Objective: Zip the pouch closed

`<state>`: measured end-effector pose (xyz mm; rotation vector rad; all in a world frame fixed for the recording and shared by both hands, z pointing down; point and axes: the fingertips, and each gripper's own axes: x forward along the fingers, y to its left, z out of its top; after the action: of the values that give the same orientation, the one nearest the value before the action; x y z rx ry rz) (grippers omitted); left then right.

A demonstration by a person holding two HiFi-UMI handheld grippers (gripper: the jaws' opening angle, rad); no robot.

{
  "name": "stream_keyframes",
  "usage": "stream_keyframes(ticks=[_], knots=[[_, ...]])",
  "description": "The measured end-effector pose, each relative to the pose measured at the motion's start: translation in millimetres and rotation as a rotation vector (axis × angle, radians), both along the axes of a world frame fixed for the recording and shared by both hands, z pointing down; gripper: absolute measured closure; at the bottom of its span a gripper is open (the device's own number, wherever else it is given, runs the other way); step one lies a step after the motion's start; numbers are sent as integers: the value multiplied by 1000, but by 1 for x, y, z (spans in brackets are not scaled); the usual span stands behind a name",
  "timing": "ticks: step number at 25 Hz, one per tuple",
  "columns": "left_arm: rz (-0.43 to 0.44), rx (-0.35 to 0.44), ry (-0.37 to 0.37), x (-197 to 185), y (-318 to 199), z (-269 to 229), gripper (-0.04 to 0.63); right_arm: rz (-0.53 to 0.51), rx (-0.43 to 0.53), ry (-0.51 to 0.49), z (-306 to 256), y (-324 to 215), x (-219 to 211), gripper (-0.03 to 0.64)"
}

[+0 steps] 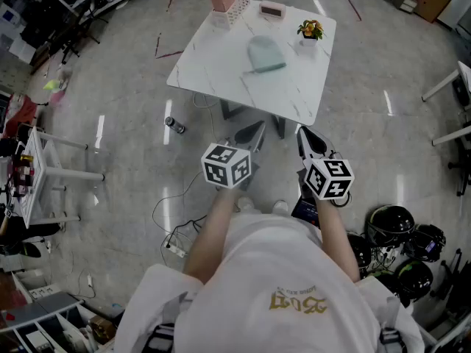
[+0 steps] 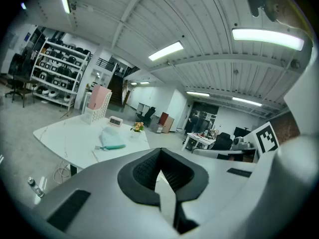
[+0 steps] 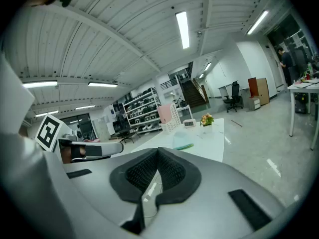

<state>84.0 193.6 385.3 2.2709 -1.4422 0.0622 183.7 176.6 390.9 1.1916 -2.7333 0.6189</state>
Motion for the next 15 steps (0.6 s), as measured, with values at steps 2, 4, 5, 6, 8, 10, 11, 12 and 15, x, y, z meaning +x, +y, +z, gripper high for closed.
stream_keyframes(ticks=[2, 4, 5, 6, 8, 10, 11, 12, 15], knots=[[-9, -4, -9, 9, 5, -1, 577, 2, -2, 0, -1, 4, 12, 606], [-22, -4, -20, 15, 8, -2, 577, -2, -2, -3, -1, 6, 21, 606], [-30, -4, -24, 17, 9, -3, 577, -7, -2, -6, -1, 7, 24, 606], [-39, -4, -27, 18, 10, -3, 577, -11, -2, -7, -1, 8, 27, 606], [-54, -5, -30, 20, 12, -3, 577, -19, -1, -12, 1, 9, 31, 606], [-71, -2, -33, 18, 12, -3, 577, -27, 12, -41, -2, 7, 32, 606], [-80, -3, -30, 16, 10, -3, 577, -33, 21, -57, -5, 6, 33, 604], [-90, -7, -24, 14, 8, -2, 549, -42, 29, -64, -6, 4, 32, 604], [-119, -23, -9, 6, 0, -1, 346, -77, 45, -31, -8, -1, 26, 472]])
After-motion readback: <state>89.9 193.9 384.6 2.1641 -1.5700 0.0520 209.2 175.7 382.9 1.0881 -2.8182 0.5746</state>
